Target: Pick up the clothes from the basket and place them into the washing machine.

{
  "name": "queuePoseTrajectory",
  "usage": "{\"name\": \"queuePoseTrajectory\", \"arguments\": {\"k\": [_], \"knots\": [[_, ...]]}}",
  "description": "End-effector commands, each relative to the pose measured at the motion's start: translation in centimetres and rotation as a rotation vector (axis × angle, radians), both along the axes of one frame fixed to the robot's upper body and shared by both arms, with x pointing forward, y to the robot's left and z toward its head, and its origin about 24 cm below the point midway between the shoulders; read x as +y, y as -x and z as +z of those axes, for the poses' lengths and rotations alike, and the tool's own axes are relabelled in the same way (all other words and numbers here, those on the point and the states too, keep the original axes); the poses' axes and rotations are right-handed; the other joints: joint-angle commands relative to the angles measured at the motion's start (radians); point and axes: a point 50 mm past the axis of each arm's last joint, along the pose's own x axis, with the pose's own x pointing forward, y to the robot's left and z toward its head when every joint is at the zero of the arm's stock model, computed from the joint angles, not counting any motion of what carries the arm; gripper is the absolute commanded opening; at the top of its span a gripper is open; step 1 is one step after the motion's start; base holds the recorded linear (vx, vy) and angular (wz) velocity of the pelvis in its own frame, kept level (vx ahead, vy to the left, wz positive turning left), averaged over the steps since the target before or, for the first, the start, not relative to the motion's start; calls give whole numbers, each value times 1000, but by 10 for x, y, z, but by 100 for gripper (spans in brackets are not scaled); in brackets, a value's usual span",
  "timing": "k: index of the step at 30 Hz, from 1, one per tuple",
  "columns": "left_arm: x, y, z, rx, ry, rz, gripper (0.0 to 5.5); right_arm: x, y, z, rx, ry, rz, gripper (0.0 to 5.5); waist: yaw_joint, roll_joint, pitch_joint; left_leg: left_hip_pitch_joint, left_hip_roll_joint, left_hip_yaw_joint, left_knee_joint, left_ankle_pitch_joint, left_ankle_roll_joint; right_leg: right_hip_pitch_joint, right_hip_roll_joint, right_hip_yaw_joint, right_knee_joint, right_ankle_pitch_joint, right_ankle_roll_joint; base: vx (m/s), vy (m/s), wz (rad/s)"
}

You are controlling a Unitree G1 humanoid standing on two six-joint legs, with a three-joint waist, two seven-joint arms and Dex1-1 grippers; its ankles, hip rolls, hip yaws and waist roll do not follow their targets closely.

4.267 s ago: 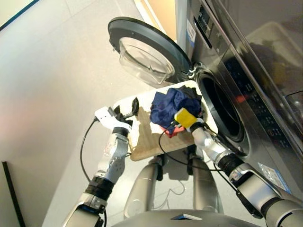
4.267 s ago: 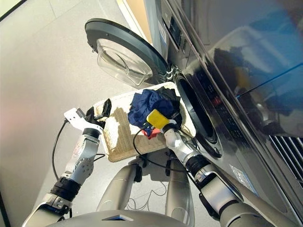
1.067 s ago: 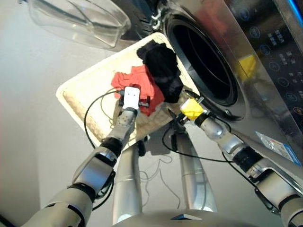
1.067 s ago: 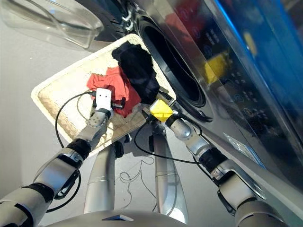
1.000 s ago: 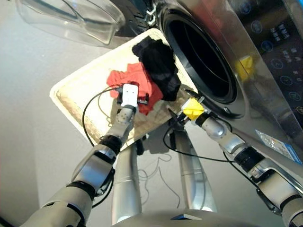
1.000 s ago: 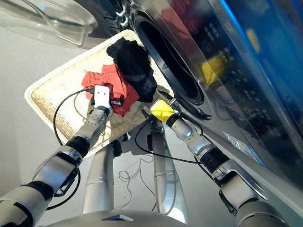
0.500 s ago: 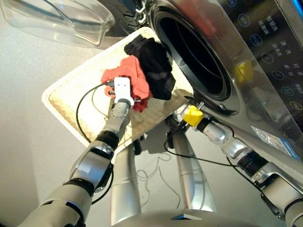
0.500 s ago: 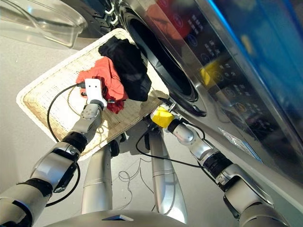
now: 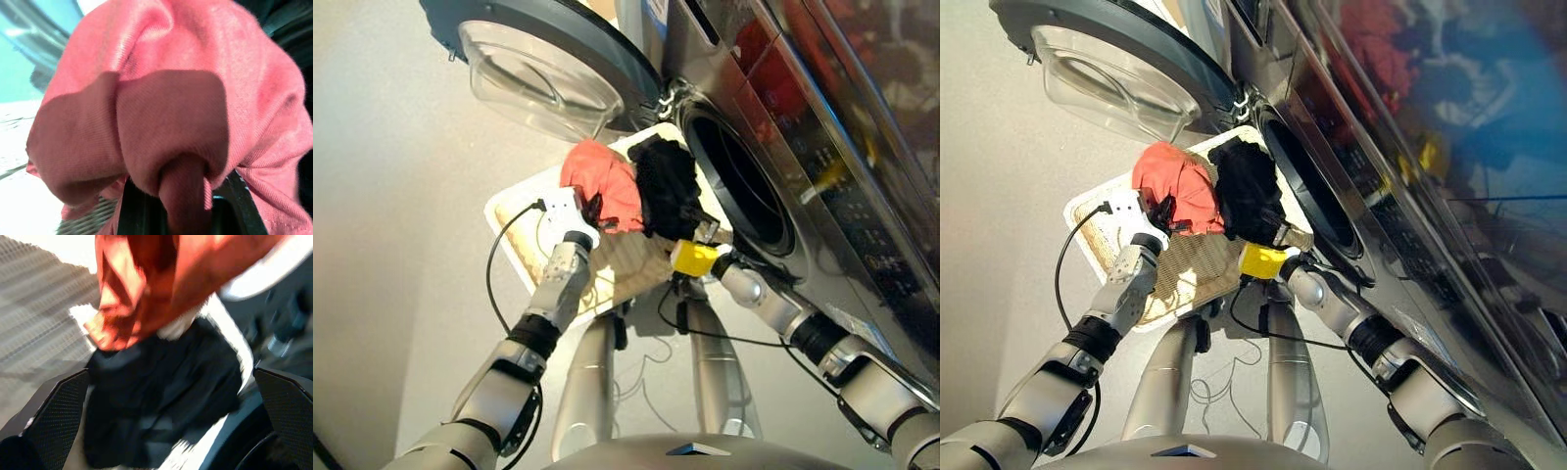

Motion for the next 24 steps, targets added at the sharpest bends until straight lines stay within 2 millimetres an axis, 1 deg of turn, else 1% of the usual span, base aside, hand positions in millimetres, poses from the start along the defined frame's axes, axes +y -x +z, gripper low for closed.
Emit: {"name": "queuePoseTrajectory", "arguments": {"k": [1,2,5,6,7,8,9,10,15,17,18,19,20,21,23,24], "knots": [[-9,9,20,-110,83,-73,0,15,1,14,-131,38,98,550,4,56,-31,-55,-30,-2,15,-16,2,56,22,-34,-110,39,69,0,0,0],[-16,13,22,-113,114,-111,0,21,-2,23,-187,50,115,550,11,58,-35,-59,-30,-6,18,-15,4,55,22,-33,-109,39,67,0,0,0],[-20,18,25,-118,136,-150,0,27,-5,30,-234,71,132,550,18,59,-41,-60,-29,-9,19,-15,6,52,22,-35,-108,37,67,0,0,0],[-24,22,26,-112,170,-178,0,34,-10,38,-278,71,135,550,24,60,-43,-63,-32,-10,17,-13,8,51,23,-36,-110,36,66,0,0,0],[-24,22,26,-112,170,-178,0,34,-10,38,-279,70,135,550,24,60,-43,-63,-32,-11,17,-13,8,51,23,-36,-110,36,66,0,0,0],[-28,25,27,-105,206,-201,0,37,-14,44,-330,88,132,550,30,64,-46,-65,-31,-12,18,-12,9,48,23,-37,-107,33,65,0,0,0],[-28,25,27,-104,206,-201,0,38,-14,44,-330,87,132,550,29,64,-46,-66,-31,-12,18,-12,9,48,23,-37,-107,33,65,0,0,0],[-29,27,26,-97,224,-206,0,40,-16,48,-355,79,122,550,34,65,-46,-67,-32,-13,18,-11,10,46,23,-37,-106,34,64,0,0,0],[-41,36,30,-89,277,-304,0,56,-31,64,-437,84,86,550,54,75,-47,-76,-34,-14,21,-10,12,37,20,-36,-103,34,62,0,0,0],[-44,41,33,-92,295,-348,0,61,-34,68,-441,63,76,550,62,80,-48,-79,-34,-13,23,-9,13,34,19,-37,-102,35,62,0,0,0],[-44,41,33,-92,294,-348,0,61,-34,68,-441,62,77,550,61,79,-48,-79,-34,-13,23,-9,13,34,19,-37,-102,35,62,0,0,0],[-46,46,33,-89,292,-388,0,67,-35,71,-443,51,83,349,67,82,-50,-81,-33,-13,25,-8,13,32,19,-36,-101,35,61,0,0,0],[-47,48,31,-82,292,-406,0,70,-35,75,-455,51,94,194,68,82,-51,-81,-32,-13,27,-8,13,31,19,-36,-99,34,61,0,0,0],[-47,48,31,-82,292,-406,0,70,-35,75,-455,51,94,4,68,82,-51,-82,-32,-13,27,-9,13,30,19,-36,-99,34,61,0,0,0],[-47,48,31,-79,280,-420,0,73,-34,79,-465,34,103,0,68,83,-53,-81,-29,-11,28,-9,13,29,18,-36,-97,34,61,0,0,0],[-48,48,30,-77,278,-419,0,73,-34,78,-460,28,101,0,68,83,-54,-80,-28,-11,27,-9,13,29,19,-35,-96,33,61,0,0,0]]}}
